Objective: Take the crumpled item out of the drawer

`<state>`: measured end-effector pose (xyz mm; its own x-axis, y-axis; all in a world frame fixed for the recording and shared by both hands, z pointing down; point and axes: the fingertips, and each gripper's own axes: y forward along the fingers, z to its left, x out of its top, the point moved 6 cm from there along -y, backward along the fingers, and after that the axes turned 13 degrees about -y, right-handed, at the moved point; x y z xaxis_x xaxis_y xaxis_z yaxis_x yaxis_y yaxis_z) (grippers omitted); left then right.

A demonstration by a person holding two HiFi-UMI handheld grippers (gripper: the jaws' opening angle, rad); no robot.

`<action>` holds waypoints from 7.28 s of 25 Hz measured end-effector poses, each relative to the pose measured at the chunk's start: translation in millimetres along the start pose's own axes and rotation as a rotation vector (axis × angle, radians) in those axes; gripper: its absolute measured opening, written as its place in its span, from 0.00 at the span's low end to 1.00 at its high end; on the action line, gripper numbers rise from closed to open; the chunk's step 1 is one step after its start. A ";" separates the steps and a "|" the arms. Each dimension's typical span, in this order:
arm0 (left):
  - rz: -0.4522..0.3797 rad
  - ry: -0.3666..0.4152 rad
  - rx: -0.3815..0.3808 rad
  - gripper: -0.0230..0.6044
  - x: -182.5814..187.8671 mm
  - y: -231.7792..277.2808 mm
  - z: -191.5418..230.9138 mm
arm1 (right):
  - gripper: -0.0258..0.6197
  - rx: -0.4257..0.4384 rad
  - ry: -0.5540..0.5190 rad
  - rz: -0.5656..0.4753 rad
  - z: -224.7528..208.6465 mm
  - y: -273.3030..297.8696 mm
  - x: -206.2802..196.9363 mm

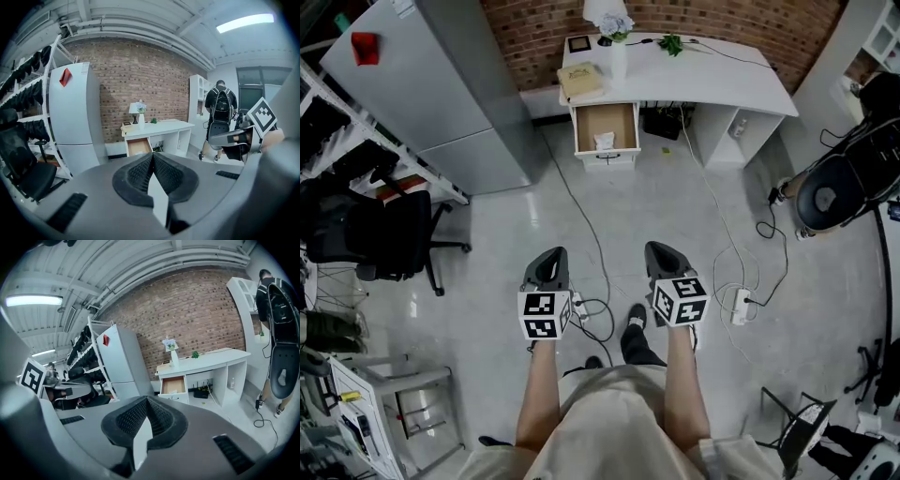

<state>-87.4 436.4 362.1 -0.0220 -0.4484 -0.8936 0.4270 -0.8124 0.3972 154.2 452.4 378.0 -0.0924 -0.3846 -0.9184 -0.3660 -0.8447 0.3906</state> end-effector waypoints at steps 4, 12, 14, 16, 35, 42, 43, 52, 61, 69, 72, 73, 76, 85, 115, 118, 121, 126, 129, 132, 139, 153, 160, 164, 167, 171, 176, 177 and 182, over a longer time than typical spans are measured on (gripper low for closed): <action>-0.011 -0.013 0.024 0.06 7.5 31.6 -15.8 | 0.07 0.015 -0.010 -0.001 -39.2 13.1 11.3; -0.013 -0.020 0.037 0.06 11.6 64.2 -45.9 | 0.07 0.043 0.014 -0.008 -98.2 21.5 11.6; -0.014 -0.022 0.045 0.06 13.8 63.8 -42.3 | 0.07 0.062 0.004 -0.012 -98.6 24.1 12.0; -0.023 -0.033 0.054 0.06 19.2 66.4 -38.3 | 0.07 0.086 -0.014 -0.010 -99.4 28.5 16.4; -0.087 -0.104 0.006 0.06 85.4 203.9 11.5 | 0.07 0.066 -0.062 -0.019 -180.4 146.8 83.0; -0.088 -0.138 -0.052 0.06 141.8 296.1 51.5 | 0.07 0.159 -0.062 0.056 -207.6 248.1 111.4; -0.084 -0.144 -0.064 0.06 148.1 308.0 56.9 | 0.07 0.182 -0.058 0.069 -209.4 262.7 114.9; -0.036 -0.128 -0.122 0.06 192.9 404.6 101.1 | 0.07 0.213 -0.106 0.136 -231.5 376.6 155.2; 0.031 -0.129 -0.160 0.06 195.1 460.3 137.7 | 0.07 0.266 -0.143 0.200 -239.8 455.6 163.9; 0.062 -0.118 -0.186 0.06 190.5 484.3 136.8 | 0.07 0.238 -0.148 0.246 -258.2 474.0 160.5; 0.058 -0.112 -0.192 0.06 189.5 487.5 133.9 | 0.07 0.229 -0.151 0.248 -262.7 476.9 161.5; 0.053 -0.112 -0.190 0.06 190.4 487.8 134.0 | 0.07 0.224 -0.158 0.251 -263.4 478.8 162.8; 0.034 -0.125 -0.175 0.06 195.4 488.6 137.2 | 0.07 0.208 -0.178 0.271 -266.8 486.9 164.9; 0.092 -0.141 -0.102 0.06 165.5 497.5 142.7 | 0.07 0.307 -0.263 0.322 -258.9 531.2 141.9; 0.267 -0.245 0.015 0.06 -6.0 607.5 185.3 | 0.07 0.376 -0.482 0.477 -281.9 711.7 -53.7; 0.257 -0.228 0.005 0.06 -4.3 620.5 189.3 | 0.07 0.400 -0.512 0.479 -278.7 727.5 -68.3; 0.282 -0.244 0.011 0.06 -21.2 631.0 189.0 | 0.07 0.436 -0.537 0.489 -276.1 735.8 -79.8; 0.280 -0.239 0.003 0.06 -21.3 647.7 194.1 | 0.07 0.467 -0.559 0.507 -280.0 744.8 -89.6; 0.299 -0.254 0.005 0.06 -30.0 653.6 191.5 | 0.07 0.487 -0.571 0.509 -281.7 747.5 -88.5; 0.305 -0.261 0.005 0.06 -35.1 660.7 189.5 | 0.07 0.503 -0.592 0.510 -285.7 752.1 -88.5; 0.303 -0.302 0.056 0.06 -43.0 660.9 201.8 | 0.08 0.568 -0.677 0.539 -278.5 766.6 -98.6; 0.291 -0.377 0.149 0.06 -51.4 653.1 215.0 | 0.29 0.699 -0.899 0.634 -256.4 792.0 -127.6; 0.277 -0.437 0.188 0.06 -62.1 643.6 224.2 | 0.37 0.731 -0.969 0.664 -249.6 795.5 -145.8; 0.260 -0.489 0.218 0.06 -70.5 642.3 226.0 | 0.37 0.750 -1.014 0.672 -245.0 798.5 -149.6; 0.254 -0.516 0.240 0.06 -77.6 641.1 227.9 | 0.37 0.758 -1.050 0.657 -242.8 799.8 -153.6; 0.235 -0.548 0.261 0.06 -81.9 639.0 230.5 | 0.37 0.751 -1.078 0.659 -242.7 806.2 -150.5; 0.222 -0.570 0.255 0.06 -85.6 637.3 223.4 | 0.36 0.749 -1.081 0.657 -241.5 813.3 -147.8; 0.222 -0.571 0.253 0.06 -86.7 638.1 223.0 | 0.36 0.746 -1.084 0.660 -241.4 815.0 -148.6; 0.223 -0.564 0.239 0.06 -87.3 644.4 223.2 | 0.33 0.750 -1.105 0.674 -243.9 821.3 -153.5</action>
<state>-12.1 -131.1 742.8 -0.4552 -0.6900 -0.5627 0.2649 -0.7083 0.6543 93.6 -273.1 855.0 -0.9432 0.1440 -0.2995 -0.3164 -0.1134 0.9418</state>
